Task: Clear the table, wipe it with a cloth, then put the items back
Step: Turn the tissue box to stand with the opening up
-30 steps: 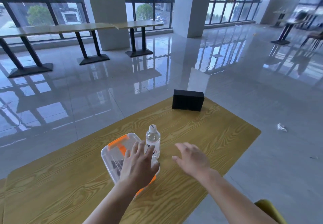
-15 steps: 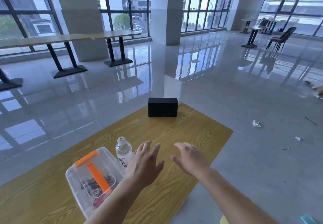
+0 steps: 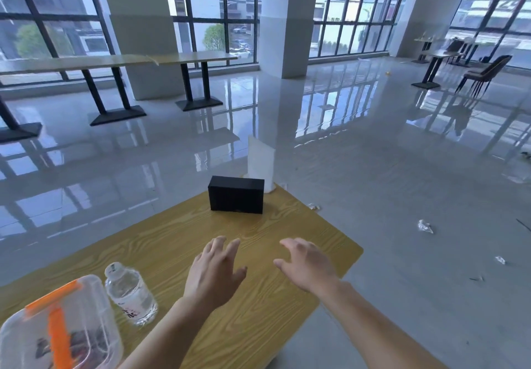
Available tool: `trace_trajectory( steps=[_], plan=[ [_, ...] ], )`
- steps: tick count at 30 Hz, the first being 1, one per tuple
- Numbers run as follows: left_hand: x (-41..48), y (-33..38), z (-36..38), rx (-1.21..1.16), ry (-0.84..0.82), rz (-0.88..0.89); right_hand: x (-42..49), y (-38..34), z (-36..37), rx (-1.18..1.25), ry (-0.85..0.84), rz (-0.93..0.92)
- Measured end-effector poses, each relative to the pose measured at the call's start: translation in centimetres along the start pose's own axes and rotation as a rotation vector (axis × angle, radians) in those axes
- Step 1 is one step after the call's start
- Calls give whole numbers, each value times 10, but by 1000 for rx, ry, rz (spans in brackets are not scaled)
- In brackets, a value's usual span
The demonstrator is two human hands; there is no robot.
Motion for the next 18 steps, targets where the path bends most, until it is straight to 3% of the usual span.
trace_trajectory(
  steps=[18],
  plan=[
    [157, -59, 35, -17, -38, -111, 168, -2, -2, 0, -87, 3]
  ],
)
Point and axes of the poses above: each hand's wrist, its own x-axis towards the middle knuckle, its own z-axis out of the palm, y = z × x, the point moved 3 cm from there along x, towards the middle knuckle, and after that the axes turned 9 degrees about x, right-handed, at the moved point
